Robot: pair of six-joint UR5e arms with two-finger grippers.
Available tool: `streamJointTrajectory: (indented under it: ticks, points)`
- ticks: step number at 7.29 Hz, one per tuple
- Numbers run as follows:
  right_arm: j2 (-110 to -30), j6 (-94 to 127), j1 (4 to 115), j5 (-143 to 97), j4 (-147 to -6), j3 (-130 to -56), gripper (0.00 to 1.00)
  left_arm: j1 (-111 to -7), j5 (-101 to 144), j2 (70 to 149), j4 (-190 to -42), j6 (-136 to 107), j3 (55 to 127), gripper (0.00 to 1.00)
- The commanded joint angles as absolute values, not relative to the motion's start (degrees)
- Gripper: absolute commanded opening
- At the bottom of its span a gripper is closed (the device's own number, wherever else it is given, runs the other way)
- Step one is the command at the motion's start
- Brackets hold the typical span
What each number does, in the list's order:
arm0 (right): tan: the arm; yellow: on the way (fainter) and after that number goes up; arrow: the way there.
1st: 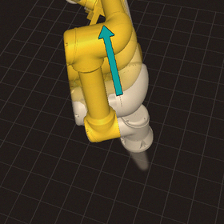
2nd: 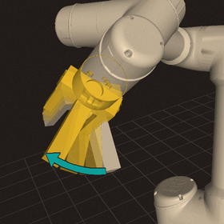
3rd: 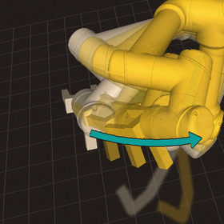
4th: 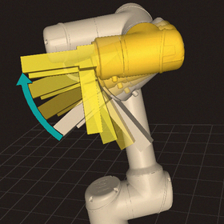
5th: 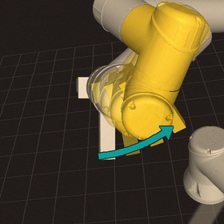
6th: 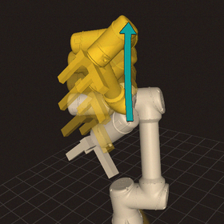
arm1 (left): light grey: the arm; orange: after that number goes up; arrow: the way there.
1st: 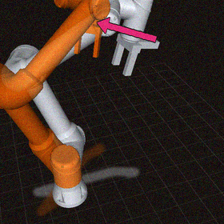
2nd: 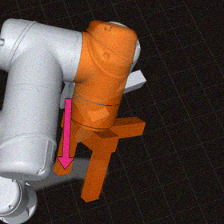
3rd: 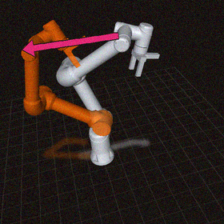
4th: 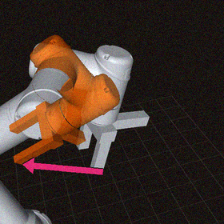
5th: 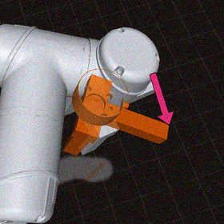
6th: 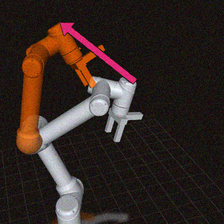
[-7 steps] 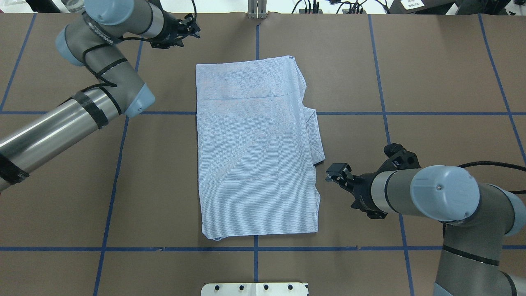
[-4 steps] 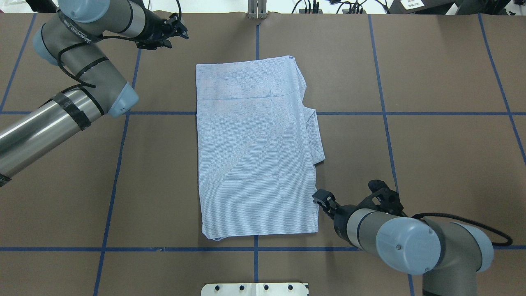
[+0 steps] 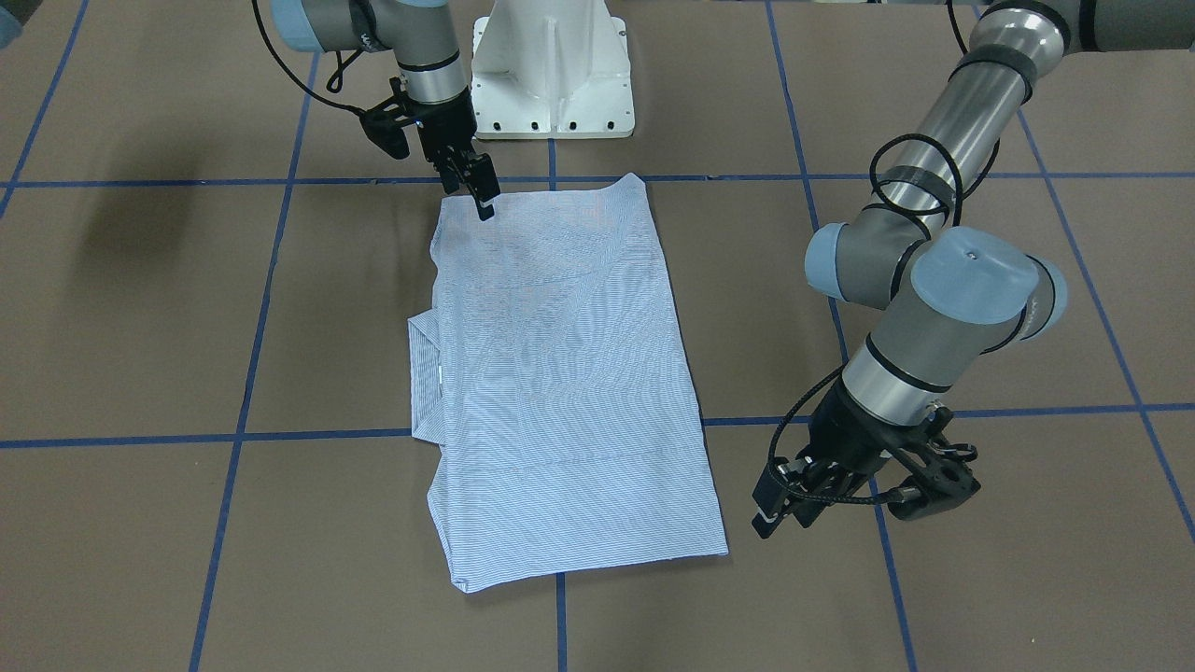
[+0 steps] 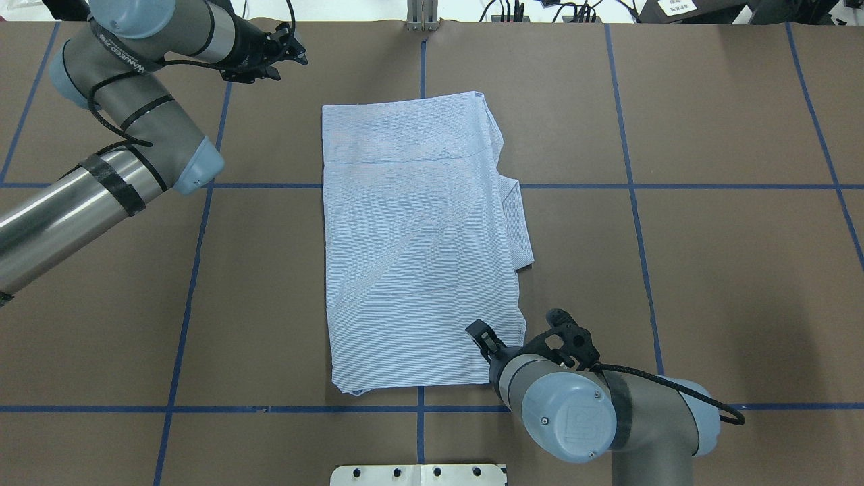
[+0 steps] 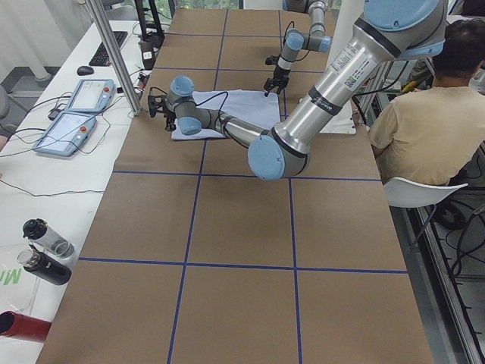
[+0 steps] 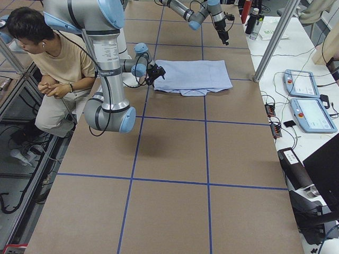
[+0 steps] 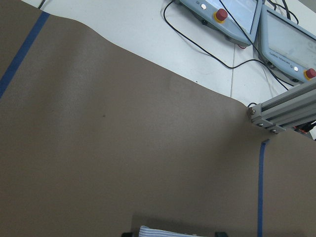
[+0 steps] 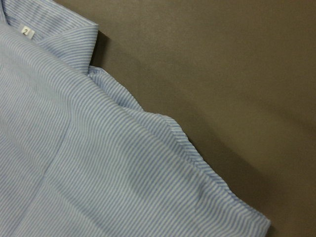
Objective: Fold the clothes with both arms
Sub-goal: 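Move the right gripper to the folded shirt's near corner while the left waits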
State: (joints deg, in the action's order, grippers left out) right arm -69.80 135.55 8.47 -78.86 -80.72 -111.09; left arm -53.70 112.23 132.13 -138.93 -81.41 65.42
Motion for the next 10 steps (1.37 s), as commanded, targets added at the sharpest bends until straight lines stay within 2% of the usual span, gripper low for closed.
streamJointTrajectory:
  ticks: [1, 9, 10]
  points:
    - [-69.3, 135.3, 9.1, -79.1, -82.1, -110.7, 1.00, -53.7, 112.2, 131.9, -139.0, -81.6, 65.6, 0.64]
    - [-69.0, 135.2, 9.9, -79.3, -85.5, -109.0, 0.93, -53.4, 112.2, 130.7, -139.4, -81.9, 66.7, 0.65]
    - [-68.8, 135.2, 9.9, -79.4, -85.6, -109.0, 0.85, -53.4, 112.2, 130.7, -139.4, -81.9, 66.8, 0.65]
